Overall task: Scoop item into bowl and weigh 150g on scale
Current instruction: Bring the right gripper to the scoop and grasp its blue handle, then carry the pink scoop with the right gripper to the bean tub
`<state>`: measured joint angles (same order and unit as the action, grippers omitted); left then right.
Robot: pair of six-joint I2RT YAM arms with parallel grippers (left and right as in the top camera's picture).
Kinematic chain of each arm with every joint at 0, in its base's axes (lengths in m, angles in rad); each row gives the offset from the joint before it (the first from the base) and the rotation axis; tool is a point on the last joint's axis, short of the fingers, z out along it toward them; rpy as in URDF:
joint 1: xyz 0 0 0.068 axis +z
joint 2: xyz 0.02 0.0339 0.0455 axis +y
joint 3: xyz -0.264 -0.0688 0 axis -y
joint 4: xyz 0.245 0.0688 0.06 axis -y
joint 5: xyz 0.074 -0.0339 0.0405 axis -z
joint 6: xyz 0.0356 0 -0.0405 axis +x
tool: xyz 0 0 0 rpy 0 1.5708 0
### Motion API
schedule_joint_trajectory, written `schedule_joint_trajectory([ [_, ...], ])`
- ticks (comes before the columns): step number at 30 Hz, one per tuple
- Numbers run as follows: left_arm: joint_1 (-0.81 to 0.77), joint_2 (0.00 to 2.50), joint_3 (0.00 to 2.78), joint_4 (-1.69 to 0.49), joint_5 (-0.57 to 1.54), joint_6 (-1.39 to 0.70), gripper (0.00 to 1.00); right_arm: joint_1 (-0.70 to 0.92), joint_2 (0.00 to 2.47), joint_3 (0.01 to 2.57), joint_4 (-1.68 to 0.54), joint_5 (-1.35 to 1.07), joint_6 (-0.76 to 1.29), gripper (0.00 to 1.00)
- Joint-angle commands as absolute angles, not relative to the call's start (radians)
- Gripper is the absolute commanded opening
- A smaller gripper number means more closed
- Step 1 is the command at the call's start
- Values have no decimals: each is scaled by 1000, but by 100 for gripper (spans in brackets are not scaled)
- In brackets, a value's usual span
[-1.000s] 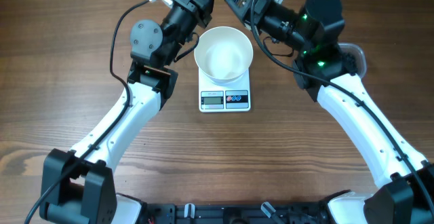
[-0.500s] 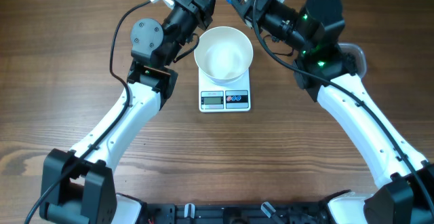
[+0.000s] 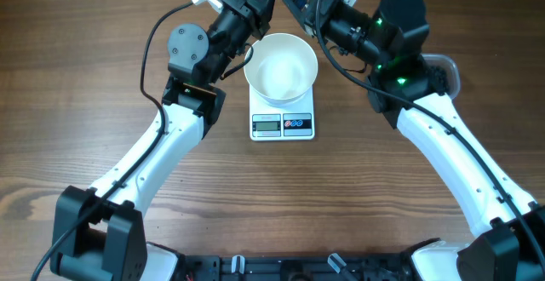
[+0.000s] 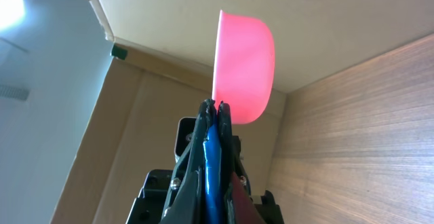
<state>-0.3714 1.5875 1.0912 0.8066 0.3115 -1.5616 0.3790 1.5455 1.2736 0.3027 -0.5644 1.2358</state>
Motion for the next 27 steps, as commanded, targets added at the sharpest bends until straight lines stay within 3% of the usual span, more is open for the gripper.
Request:
schedule_joint_trajectory([
  [1, -376, 1584, 1098, 802, 314, -1552, 6, 383, 1552, 1283, 256, -516, 1229, 4],
  [4, -376, 1584, 1098, 772, 321, -1552, 10, 382, 1552, 1283, 229, -493, 1196, 4],
  [5, -376, 1584, 1098, 755, 324, -1547, 19, 382, 1552, 1283, 231, -492, 1155, 4],
  [7, -376, 1584, 1098, 731, 348, -1457, 62, 382, 1552, 1283, 231, -489, 1077, 4],
  [9, -376, 1584, 1098, 696, 383, -1293, 98, 378, 1552, 1283, 217, -490, 1008, 4],
  [15, -374, 1584, 1098, 603, 489, -976, 100, 311, 1552, 1351, -10, -501, 831, 5],
  [22, -362, 1584, 1098, 583, 532, -918, 100, 190, 1552, 1658, -559, -487, 540, 5],
  [27, -355, 1584, 1098, 510, 535, -866, 100, 100, 1554, 1819, -916, -346, 396, 4],
])
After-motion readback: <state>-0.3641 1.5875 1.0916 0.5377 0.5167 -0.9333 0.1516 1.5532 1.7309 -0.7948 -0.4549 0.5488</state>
